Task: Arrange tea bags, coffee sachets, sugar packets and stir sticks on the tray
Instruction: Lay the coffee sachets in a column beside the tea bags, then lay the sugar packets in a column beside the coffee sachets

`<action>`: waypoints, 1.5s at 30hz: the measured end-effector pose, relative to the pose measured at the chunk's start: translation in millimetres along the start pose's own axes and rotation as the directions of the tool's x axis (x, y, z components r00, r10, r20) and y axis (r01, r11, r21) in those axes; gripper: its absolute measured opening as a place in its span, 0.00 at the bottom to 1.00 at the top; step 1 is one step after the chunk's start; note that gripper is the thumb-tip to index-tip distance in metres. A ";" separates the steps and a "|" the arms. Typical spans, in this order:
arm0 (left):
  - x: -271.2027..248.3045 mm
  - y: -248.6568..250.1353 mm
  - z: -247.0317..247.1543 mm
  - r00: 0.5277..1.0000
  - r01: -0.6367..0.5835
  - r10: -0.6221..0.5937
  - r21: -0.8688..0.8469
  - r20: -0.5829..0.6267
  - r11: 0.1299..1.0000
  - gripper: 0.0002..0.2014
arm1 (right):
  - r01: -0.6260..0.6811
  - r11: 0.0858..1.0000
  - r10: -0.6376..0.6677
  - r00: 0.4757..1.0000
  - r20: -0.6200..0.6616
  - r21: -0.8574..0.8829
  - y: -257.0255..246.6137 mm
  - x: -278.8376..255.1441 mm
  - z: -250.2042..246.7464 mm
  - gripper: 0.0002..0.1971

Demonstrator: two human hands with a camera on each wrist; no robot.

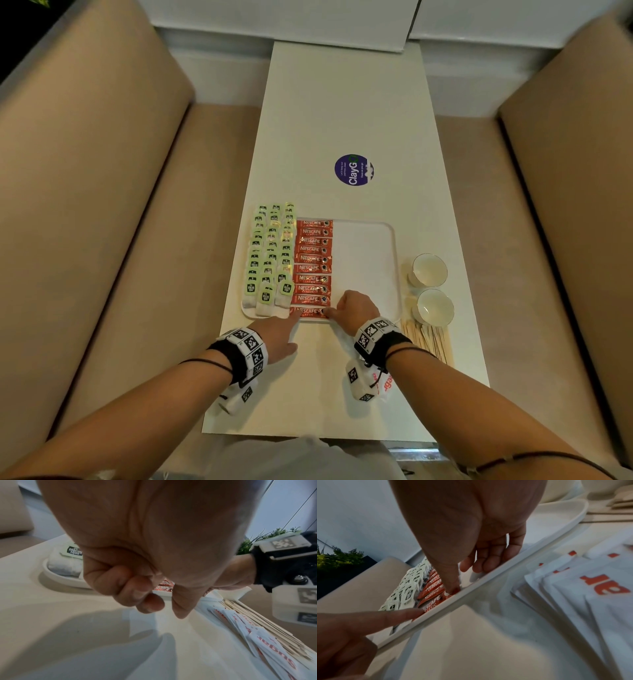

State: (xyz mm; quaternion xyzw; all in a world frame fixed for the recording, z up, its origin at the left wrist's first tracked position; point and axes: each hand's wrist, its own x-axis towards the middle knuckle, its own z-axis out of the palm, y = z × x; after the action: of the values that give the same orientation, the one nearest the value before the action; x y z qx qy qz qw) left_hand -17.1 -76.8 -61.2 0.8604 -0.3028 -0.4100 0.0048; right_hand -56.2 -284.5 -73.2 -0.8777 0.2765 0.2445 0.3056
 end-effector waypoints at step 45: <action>32.1 134.6 49.6 0.991 -0.014 -0.013 -0.196 -0.132 0.981 0.17 | 0.338 0.860 -0.288 0.940 0.185 -0.382 130.4 -69.5 -14.1 0.28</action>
State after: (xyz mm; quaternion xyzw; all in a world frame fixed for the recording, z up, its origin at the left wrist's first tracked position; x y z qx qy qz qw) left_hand -106.4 -191.6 -82.1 0.8809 -0.2601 -0.3799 0.1099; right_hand -185.8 -356.7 -74.2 -0.9386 0.0539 0.2967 0.1678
